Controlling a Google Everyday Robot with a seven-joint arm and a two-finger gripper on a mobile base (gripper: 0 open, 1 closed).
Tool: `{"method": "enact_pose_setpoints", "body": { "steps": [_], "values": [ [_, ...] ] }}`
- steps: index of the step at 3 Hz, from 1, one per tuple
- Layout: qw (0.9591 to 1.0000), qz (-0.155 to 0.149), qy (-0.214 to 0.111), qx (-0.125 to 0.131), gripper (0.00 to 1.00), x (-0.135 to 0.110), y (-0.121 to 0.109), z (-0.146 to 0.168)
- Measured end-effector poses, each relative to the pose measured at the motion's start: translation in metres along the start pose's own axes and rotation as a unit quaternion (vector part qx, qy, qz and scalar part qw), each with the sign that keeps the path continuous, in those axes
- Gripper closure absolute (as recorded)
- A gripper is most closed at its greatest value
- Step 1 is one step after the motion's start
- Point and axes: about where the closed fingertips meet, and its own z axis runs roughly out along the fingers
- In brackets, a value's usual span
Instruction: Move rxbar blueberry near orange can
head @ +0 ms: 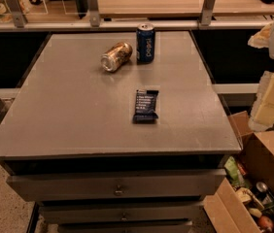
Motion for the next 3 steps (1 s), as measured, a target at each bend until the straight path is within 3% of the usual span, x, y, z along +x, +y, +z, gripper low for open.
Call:
{"method": "enact_pose_setpoints", "body": {
  "steps": [1,2,3],
  "values": [
    [1.0,0.0,0.0,0.0,0.0,0.0,0.0,0.0],
    [0.9996,-0.027,-0.008,-0.008,0.0,-0.004,-0.002,0.005],
    [0.9969,-0.077,-0.004,-0.016,0.0,-0.013,-0.004,0.027]
  ]
}}
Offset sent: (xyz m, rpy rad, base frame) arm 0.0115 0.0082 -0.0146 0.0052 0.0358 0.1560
